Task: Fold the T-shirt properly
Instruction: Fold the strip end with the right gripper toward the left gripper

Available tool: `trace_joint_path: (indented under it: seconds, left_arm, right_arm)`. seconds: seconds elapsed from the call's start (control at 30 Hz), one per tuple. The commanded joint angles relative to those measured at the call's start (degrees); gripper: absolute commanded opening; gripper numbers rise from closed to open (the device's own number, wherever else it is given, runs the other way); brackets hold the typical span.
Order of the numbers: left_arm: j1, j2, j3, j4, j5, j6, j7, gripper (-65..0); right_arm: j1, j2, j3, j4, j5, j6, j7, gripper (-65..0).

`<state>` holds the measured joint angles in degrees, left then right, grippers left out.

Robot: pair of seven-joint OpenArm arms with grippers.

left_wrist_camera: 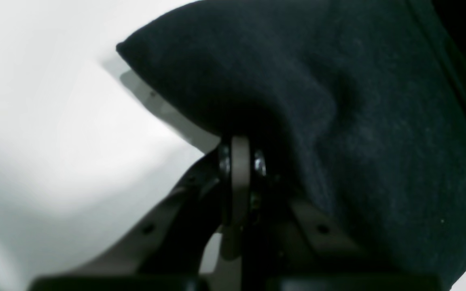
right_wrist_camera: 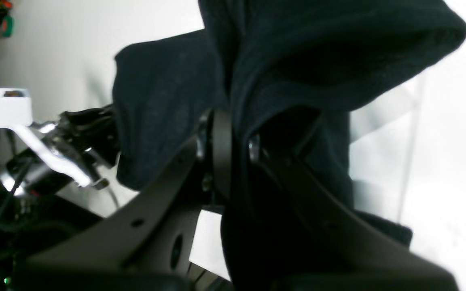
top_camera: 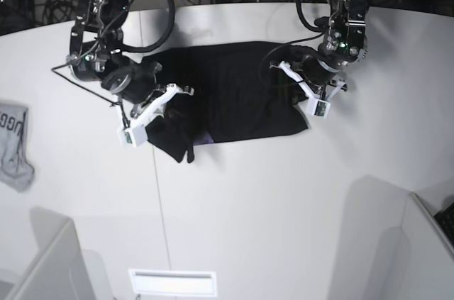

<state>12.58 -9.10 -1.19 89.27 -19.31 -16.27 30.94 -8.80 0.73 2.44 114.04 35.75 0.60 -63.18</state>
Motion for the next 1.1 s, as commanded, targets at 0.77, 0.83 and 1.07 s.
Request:
trace_joint_path:
  seconds: [0.77,0.83,1.07]
  left_arm:
    - [1.18,-0.35,0.0,0.79,0.45,0.23,0.93,-65.0]
    - [1.18,-0.35,-0.08,0.79,0.45,0.23,0.93,-65.0]
    - [1.27,-0.44,-0.08,0.79,0.45,0.23,0.93,-65.0]
  right_arm:
    - [0.75,-5.08,-11.54,0.82,5.62,-2.58,7.13,-65.0]
    - [1.28,-5.0,-13.21,0.73,4.38,-4.6,8.28,-65.0]
    - [1.98,-5.44,-17.78,-0.24,-0.8,-4.86,8.8,-65.0]
